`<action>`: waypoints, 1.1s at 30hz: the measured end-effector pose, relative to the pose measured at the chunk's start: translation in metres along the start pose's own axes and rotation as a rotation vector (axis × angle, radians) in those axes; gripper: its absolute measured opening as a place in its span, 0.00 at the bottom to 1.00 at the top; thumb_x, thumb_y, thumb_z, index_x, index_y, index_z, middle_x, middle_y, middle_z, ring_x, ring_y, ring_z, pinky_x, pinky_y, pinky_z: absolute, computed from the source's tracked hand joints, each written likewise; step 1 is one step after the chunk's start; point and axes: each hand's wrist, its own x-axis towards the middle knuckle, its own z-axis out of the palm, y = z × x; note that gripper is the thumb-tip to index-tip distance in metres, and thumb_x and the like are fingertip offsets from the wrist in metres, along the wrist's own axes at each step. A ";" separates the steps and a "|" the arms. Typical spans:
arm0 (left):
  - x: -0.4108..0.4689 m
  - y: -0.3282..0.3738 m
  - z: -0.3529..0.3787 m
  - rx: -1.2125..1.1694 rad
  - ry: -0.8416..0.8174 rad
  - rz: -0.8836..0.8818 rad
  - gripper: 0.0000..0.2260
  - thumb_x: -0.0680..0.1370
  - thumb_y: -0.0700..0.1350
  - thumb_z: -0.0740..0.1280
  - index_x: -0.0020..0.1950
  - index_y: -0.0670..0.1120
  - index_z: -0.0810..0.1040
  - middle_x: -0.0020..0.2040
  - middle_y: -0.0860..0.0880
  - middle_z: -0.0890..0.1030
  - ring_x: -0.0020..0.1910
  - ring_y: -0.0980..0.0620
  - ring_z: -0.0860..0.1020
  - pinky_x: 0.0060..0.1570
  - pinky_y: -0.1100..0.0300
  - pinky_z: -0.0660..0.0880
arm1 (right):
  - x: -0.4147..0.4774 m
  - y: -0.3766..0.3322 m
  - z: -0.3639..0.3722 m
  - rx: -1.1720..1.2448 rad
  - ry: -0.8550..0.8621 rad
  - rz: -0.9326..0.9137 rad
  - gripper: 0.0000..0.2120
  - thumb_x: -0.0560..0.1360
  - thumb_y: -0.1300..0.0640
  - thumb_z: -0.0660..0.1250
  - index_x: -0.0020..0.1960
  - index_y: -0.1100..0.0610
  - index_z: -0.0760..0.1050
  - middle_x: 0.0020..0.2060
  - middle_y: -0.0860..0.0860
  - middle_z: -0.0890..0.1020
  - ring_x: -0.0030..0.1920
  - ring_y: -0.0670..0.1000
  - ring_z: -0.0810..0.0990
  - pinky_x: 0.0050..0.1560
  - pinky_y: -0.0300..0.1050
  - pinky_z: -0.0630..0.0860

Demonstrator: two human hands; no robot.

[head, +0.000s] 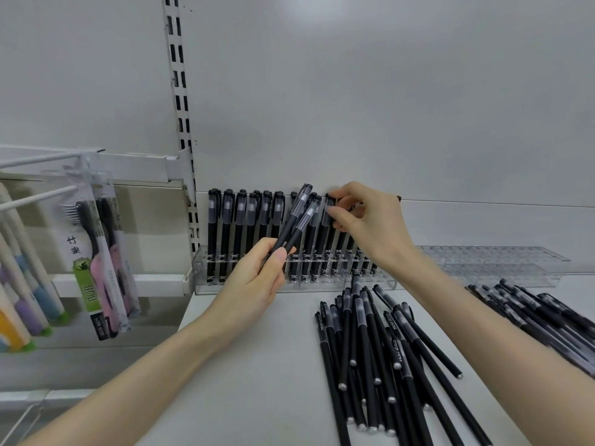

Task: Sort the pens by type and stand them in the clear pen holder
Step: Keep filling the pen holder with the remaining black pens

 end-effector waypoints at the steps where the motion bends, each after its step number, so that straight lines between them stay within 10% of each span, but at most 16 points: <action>1: 0.000 0.000 0.000 0.001 -0.001 -0.002 0.10 0.82 0.45 0.54 0.55 0.40 0.71 0.30 0.48 0.60 0.23 0.59 0.58 0.21 0.70 0.56 | -0.002 -0.002 -0.001 -0.033 0.027 -0.018 0.06 0.76 0.58 0.68 0.52 0.53 0.79 0.38 0.46 0.80 0.36 0.43 0.78 0.43 0.42 0.75; 13: -0.005 0.005 0.008 0.023 -0.159 0.027 0.09 0.83 0.43 0.54 0.55 0.46 0.73 0.30 0.45 0.67 0.23 0.57 0.63 0.24 0.68 0.61 | -0.028 -0.019 -0.007 0.699 -0.068 0.238 0.06 0.73 0.66 0.69 0.49 0.61 0.74 0.34 0.53 0.85 0.38 0.51 0.85 0.41 0.42 0.81; 23: 0.005 -0.009 -0.001 0.162 0.081 0.037 0.09 0.82 0.44 0.56 0.50 0.46 0.76 0.29 0.54 0.70 0.28 0.56 0.67 0.27 0.66 0.64 | -0.013 -0.007 -0.026 0.411 0.325 0.085 0.11 0.74 0.64 0.68 0.51 0.51 0.72 0.40 0.54 0.83 0.41 0.54 0.83 0.44 0.48 0.81; 33: 0.002 -0.017 -0.003 0.526 0.088 0.194 0.15 0.83 0.50 0.53 0.44 0.45 0.73 0.39 0.52 0.72 0.44 0.55 0.69 0.46 0.64 0.65 | -0.007 0.005 -0.012 0.230 0.252 -0.026 0.10 0.75 0.62 0.68 0.53 0.51 0.72 0.39 0.48 0.81 0.40 0.50 0.81 0.43 0.38 0.76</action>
